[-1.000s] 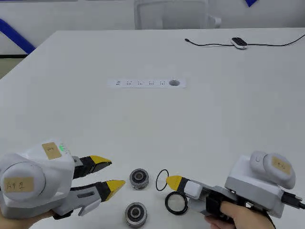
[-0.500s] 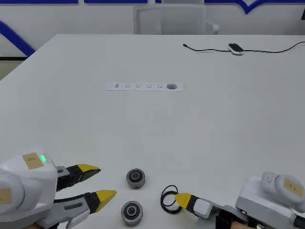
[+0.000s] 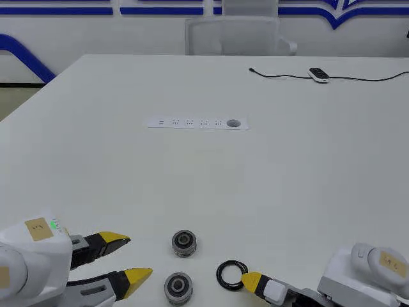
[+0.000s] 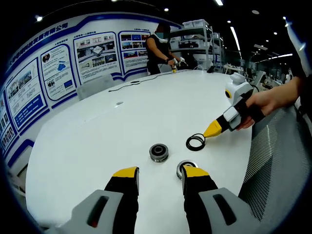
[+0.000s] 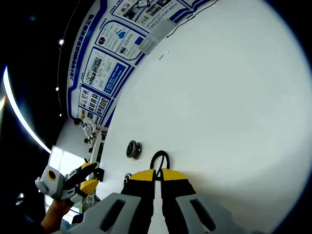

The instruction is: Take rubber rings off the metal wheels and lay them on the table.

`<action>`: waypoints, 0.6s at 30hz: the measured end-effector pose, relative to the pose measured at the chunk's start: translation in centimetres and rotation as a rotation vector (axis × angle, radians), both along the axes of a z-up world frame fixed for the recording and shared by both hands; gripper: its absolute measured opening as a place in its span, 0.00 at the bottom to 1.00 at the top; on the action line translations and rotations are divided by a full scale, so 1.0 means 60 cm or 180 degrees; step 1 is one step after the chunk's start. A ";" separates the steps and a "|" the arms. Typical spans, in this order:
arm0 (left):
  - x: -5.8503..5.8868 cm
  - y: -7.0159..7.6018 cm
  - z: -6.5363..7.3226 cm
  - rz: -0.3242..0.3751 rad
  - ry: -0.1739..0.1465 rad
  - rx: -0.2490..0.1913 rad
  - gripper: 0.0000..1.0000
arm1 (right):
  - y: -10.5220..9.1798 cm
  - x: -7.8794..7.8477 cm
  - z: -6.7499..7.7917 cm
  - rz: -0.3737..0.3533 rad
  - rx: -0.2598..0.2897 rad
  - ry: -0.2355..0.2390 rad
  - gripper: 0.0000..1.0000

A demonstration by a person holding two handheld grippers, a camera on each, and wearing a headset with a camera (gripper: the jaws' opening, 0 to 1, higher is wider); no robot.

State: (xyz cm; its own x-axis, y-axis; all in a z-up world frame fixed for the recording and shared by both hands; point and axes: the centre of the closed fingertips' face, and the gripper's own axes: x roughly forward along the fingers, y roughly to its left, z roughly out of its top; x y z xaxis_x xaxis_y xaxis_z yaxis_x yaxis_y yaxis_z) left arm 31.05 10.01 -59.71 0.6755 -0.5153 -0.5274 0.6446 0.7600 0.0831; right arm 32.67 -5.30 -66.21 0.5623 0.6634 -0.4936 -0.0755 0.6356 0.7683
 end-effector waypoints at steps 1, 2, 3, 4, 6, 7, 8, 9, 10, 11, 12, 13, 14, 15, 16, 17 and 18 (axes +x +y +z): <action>-0.002 0.000 -0.001 0.0004 0.0003 0.0002 0.37 | 0.000 -0.001 -0.002 0.0008 -0.0016 0.0008 0.06; -0.003 -0.001 -0.001 0.0004 0.0005 0.0005 0.37 | -0.001 -0.001 -0.003 0.0011 -0.0030 0.0008 0.07; -0.005 -0.002 0.000 0.0002 0.0004 0.0005 0.37 | -0.002 -0.002 -0.004 0.0019 -0.0065 0.0000 0.07; -0.006 -0.002 0.000 0.0002 0.0002 0.0003 0.37 | -0.002 -0.003 -0.005 0.0034 -0.0085 -0.0011 0.08; -0.008 -0.002 0.001 0.0008 -0.0001 0.0005 0.37 | -0.002 -0.005 -0.006 0.0080 -0.0155 -0.0041 0.09; -0.008 -0.002 0.000 0.0008 0.0000 0.0010 0.37 | -0.001 -0.006 -0.006 0.0117 -0.0192 -0.0069 0.10; -0.009 -0.001 0.000 0.0008 0.0001 0.0014 0.37 | -0.002 -0.006 -0.006 0.0184 -0.0287 -0.0141 0.11; -0.010 -0.001 0.001 0.0010 -0.0001 0.0018 0.37 | -0.001 -0.006 -0.005 0.0210 -0.0315 -0.0167 0.11; -0.010 -0.001 0.001 0.0012 -0.0003 0.0020 0.37 | 0.000 -0.006 -0.003 0.0220 -0.0321 -0.0177 0.11; -0.010 0.000 0.002 0.0016 -0.0007 0.0019 0.37 | 0.001 -0.006 -0.002 0.0241 -0.0344 -0.0208 0.12; -0.010 0.000 0.003 0.0021 -0.0013 0.0015 0.37 | 0.002 -0.005 -0.001 0.0252 -0.0368 -0.0223 0.13; -0.010 0.000 0.005 0.0029 -0.0021 0.0012 0.37 | 0.001 -0.005 -0.001 0.0261 -0.0405 -0.0249 0.14; -0.010 0.001 0.005 0.0033 -0.0025 0.0011 0.37 | 0.000 -0.004 -0.001 0.0264 -0.0417 -0.0261 0.16; -0.010 0.001 0.006 0.0037 -0.0027 0.0009 0.37 | -0.001 -0.003 -0.001 0.0266 -0.0427 -0.0274 0.16; -0.011 0.002 0.007 0.0043 -0.0032 0.0008 0.37 | -0.003 -0.003 -0.001 0.0262 -0.0446 -0.0287 0.16; -0.011 0.003 0.007 0.0046 -0.0035 0.0007 0.37 | -0.005 -0.002 -0.001 0.0263 -0.0464 -0.0305 0.17; -0.012 0.004 0.007 0.0052 -0.0036 0.0004 0.37 | -0.008 -0.002 0.001 0.0256 -0.0471 -0.0327 0.17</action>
State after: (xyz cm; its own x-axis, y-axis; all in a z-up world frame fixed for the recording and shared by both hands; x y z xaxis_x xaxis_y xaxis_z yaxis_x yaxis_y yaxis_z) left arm 30.34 10.22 -59.27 0.6897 -0.5036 -0.5203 0.6312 0.7702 0.0912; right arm 32.57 -5.75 -66.14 0.5630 0.6326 -0.5318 -0.2038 0.7299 0.6525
